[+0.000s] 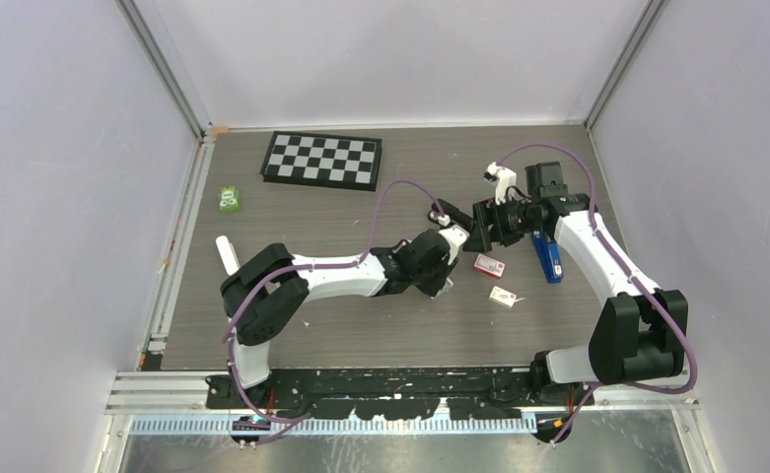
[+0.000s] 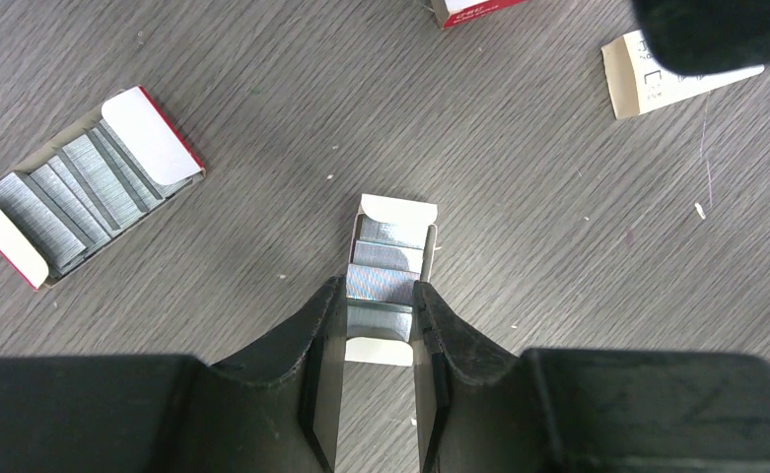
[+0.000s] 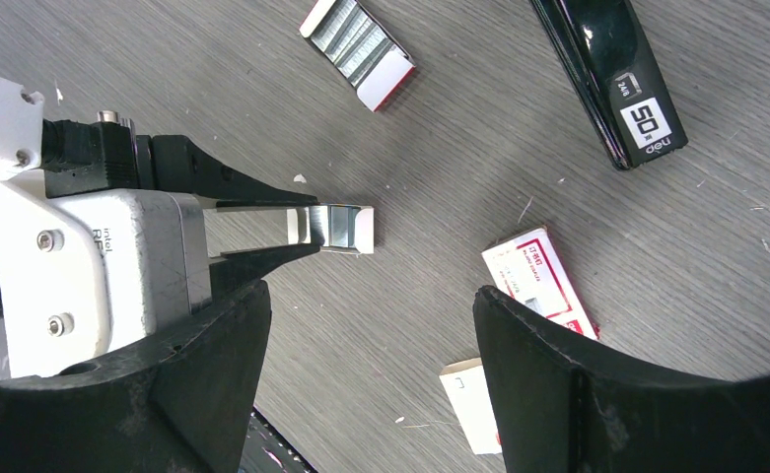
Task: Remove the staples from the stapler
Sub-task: Adjust the staple in the staple box.
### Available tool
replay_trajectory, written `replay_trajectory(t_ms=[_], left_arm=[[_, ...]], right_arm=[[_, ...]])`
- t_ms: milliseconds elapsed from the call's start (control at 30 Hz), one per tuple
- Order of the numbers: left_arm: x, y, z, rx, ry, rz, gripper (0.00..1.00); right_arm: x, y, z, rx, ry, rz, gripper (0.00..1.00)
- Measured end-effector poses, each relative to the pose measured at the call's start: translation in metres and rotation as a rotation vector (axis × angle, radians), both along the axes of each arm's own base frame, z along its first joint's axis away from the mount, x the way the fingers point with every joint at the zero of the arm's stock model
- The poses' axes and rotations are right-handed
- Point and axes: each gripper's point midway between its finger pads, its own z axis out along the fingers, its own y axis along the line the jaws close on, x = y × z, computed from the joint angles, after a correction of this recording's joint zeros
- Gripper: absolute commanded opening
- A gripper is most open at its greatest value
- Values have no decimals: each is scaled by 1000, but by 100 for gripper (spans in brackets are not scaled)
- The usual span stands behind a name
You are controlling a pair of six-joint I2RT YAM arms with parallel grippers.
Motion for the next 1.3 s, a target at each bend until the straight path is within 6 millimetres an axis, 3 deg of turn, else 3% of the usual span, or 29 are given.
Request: replay_trajectory(t_ms=[1300], left_arm=[[1, 1, -2, -1, -5, 8, 25]], right_arm=[[-1, 0, 0, 1, 4, 0, 80]])
